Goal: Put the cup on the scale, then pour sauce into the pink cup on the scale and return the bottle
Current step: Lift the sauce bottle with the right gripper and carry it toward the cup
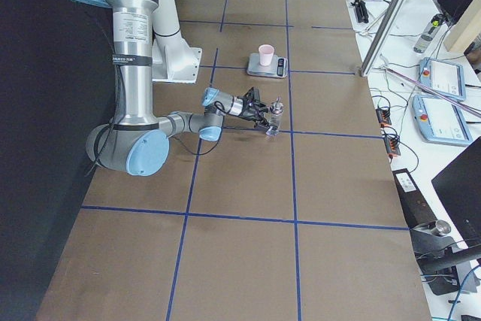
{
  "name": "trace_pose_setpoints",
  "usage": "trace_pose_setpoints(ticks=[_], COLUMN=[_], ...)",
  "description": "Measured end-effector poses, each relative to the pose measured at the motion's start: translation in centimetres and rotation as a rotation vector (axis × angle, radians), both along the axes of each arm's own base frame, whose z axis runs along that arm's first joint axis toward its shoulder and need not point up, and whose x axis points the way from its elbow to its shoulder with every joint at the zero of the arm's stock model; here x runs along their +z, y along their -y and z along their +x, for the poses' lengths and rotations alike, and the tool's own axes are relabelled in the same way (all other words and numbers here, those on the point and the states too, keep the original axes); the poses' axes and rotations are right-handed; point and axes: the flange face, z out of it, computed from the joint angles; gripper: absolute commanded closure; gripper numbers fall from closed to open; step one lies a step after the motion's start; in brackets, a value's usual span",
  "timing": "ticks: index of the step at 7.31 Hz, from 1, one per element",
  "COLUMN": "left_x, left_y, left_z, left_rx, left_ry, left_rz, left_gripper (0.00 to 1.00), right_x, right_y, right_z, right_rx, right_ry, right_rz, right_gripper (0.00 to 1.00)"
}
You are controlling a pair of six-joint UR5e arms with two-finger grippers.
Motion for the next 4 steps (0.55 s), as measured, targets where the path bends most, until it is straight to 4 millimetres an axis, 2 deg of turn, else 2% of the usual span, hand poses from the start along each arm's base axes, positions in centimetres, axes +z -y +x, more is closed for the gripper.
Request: trace_pose_setpoints(ticks=[1, 3, 4], left_x=[0.0, -0.1, -0.2], left_y=[0.0, 0.0, -0.1], left_z=[0.0, -0.1, -0.1], left_rx=[0.000, -0.003, -0.003], left_ry=[0.000, -0.001, -0.002], left_rz=[0.000, 0.002, 0.003], left_gripper=[0.00, 0.00, 0.00], right_x=[-0.2, -1.3, -2.6], right_y=[0.1, 0.9, 1.7], right_z=[0.1, 0.9, 2.2], right_rx=[0.000, -0.031, -0.054], right_ry=[0.005, 0.040, 0.048], right_rz=[0.001, -0.004, 0.007], right_gripper=[1.00, 1.00, 1.00])
